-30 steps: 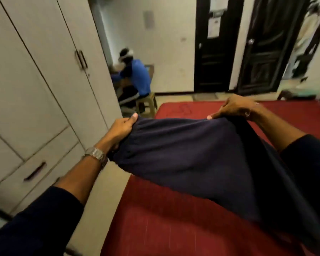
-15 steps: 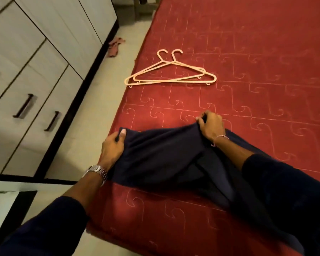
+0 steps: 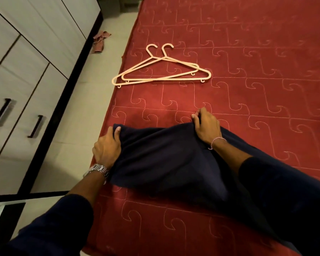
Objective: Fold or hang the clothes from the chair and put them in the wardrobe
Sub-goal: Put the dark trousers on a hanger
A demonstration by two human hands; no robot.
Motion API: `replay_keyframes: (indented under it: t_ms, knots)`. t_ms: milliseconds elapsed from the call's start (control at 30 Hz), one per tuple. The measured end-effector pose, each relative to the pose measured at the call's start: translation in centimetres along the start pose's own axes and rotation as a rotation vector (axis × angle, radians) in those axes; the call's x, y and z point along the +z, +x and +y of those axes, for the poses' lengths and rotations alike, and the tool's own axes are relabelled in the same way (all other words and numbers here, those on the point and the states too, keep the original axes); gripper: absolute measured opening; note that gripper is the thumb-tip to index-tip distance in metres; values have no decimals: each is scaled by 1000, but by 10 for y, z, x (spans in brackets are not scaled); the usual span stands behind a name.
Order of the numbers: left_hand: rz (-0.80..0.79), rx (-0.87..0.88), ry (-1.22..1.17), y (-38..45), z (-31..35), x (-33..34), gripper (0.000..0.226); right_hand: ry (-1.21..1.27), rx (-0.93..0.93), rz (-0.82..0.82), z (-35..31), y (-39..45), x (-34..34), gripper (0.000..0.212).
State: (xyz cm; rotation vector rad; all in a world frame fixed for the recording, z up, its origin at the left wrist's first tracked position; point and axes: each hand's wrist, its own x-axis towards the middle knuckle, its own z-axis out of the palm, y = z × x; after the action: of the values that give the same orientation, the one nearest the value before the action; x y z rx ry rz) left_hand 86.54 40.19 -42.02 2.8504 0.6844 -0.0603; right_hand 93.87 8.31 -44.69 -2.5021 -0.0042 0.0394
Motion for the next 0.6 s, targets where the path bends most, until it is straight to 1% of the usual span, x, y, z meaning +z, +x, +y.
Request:
replay_keyframes:
  t_ms: [67, 133, 200, 233, 300, 333, 400, 500, 600]
  knots:
    - [5, -41, 42, -2, 8, -2, 51, 0, 0, -52, 0, -3, -5, 19]
    - [98, -81, 78, -6, 21, -7, 45, 4, 4, -109, -1, -7, -12, 19]
    - [202, -46, 140, -10, 40, -13, 41, 54, 14, -162, -3, -13, -20, 26]
    - [234, 37, 136, -14, 54, -13, 40, 101, 34, -179, -3, -18, -27, 31]
    - [244, 311, 49, -24, 83, -7, 31, 179, 61, -190, -3, -31, -40, 37]
    - [213, 452, -28, -32, 100, -1, 25, 177, 61, -183, -2, -39, -45, 36]
    - [91, 670, -176, -54, 141, 10, 20, 95, 71, -135, 8, -59, -56, 29]
    - [-61, 891, -249, -89, 197, 23, 9, -34, 140, -72, 36, -95, -80, 18]
    - [-171, 1038, -219, -116, 244, 35, 10, -97, 230, -64, 73, -130, -112, 17]
